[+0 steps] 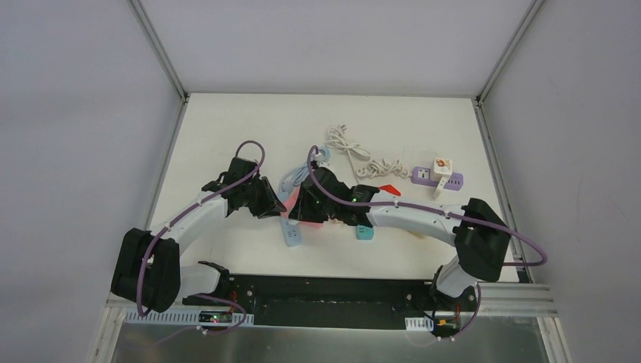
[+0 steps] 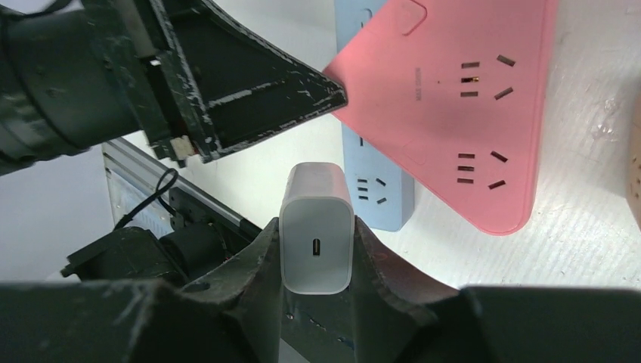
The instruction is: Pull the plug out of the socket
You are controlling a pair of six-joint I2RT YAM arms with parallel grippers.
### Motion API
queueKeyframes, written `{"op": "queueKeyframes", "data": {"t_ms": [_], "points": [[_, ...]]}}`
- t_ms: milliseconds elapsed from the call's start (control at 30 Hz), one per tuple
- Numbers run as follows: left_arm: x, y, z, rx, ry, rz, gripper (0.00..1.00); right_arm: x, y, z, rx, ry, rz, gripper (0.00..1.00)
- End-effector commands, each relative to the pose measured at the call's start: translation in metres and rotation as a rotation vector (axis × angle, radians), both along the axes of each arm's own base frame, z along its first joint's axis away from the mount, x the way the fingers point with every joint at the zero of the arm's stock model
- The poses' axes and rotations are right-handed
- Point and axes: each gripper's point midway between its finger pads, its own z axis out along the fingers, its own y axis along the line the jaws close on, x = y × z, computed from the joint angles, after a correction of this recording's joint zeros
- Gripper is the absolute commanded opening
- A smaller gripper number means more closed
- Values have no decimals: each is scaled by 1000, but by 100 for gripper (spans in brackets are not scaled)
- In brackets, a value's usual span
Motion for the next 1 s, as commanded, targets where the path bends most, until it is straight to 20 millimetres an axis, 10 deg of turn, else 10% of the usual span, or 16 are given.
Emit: {"op": "queueKeyframes", "data": {"t_ms": [0, 467, 967], "points": [[-40, 41, -41, 222, 154, 1, 27, 1, 9, 11, 41, 0, -3, 0], [-8, 1, 30, -13, -37, -4, 38, 13, -97, -5, -49, -39, -204, 0], [-16, 27, 96, 77, -216, -9, 51, -34, -156, -69, -160, 116, -208, 0]]}}
